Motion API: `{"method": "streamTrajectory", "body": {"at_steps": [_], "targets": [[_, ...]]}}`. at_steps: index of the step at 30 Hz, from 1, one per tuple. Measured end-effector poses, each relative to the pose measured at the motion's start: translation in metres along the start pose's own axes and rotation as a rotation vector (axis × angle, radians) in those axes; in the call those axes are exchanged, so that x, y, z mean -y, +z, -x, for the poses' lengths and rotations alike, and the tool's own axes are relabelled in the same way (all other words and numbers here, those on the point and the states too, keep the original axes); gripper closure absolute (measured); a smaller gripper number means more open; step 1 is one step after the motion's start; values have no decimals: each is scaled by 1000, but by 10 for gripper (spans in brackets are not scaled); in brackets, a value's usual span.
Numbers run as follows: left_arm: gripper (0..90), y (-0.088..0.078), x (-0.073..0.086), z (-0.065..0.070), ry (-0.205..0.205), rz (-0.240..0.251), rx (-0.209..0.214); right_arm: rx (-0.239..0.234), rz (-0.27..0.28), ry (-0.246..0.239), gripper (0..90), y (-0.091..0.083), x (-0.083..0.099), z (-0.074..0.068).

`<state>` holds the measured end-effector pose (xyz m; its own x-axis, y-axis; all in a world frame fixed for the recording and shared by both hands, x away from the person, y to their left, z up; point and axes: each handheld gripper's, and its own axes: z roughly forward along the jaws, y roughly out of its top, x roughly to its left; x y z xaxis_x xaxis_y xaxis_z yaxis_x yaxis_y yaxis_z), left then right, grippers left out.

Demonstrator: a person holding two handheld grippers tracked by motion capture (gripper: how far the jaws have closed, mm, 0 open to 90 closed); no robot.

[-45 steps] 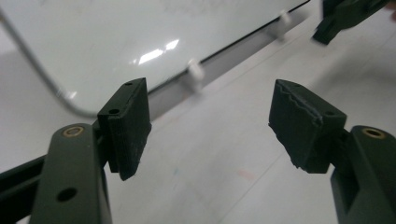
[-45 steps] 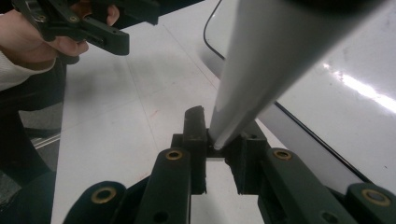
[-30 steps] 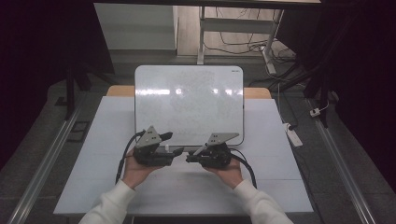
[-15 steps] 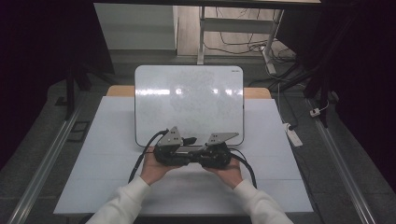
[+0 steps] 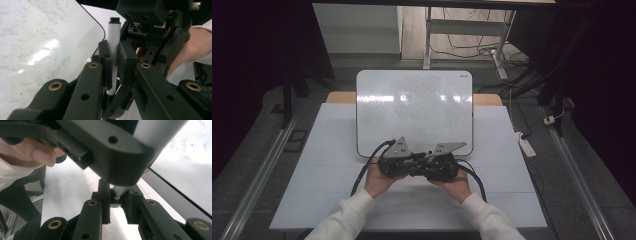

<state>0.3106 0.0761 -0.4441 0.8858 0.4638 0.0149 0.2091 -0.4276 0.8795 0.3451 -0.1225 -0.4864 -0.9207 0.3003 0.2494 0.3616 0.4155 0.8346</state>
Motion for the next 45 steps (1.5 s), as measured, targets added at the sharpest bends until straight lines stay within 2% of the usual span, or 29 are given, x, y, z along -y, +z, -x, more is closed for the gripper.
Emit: {"method": "streamTrajectory", "body": {"at_steps": [3, 4, 5, 11, 15, 23, 25, 30, 35, 41, 45], "targets": [[822, -2, 0, -2, -4, -2, -15, 5, 6, -9, 755, 0, 0, -1], [822, -4, 1, -3, -2, -4, -30, 20, 24, -15, 684, -1, 0, -2], [822, -6, 2, -5, -6, -1, -41, 20, 24, -15, 684, -1, 0, -2], [822, -30, 9, -24, -65, 21, -130, 87, 92, -54, 561, -12, -1, -5], [821, -47, 16, -38, -108, 32, -183, 126, 120, -56, 528, -22, 2, -1], [821, -77, 33, -66, -203, 56, -269, 193, 107, -49, 503, -35, 13, 8], [821, -82, 36, -71, -219, 59, -286, 222, 104, -56, 497, -42, 19, 10], [821, -90, 43, -82, -257, 54, -315, 298, 91, -64, 494, -65, 35, 15], [821, -96, 48, -90, -289, 47, -340, 392, 113, -38, 486, -98, 55, 24], [821, -95, 50, -99, -308, 11, -382, 461, 129, -7, 483, -125, 72, 28], [820, -88, 53, -107, -324, -23, -394, 475, 134, 4, 483, -132, 75, 29]]}}
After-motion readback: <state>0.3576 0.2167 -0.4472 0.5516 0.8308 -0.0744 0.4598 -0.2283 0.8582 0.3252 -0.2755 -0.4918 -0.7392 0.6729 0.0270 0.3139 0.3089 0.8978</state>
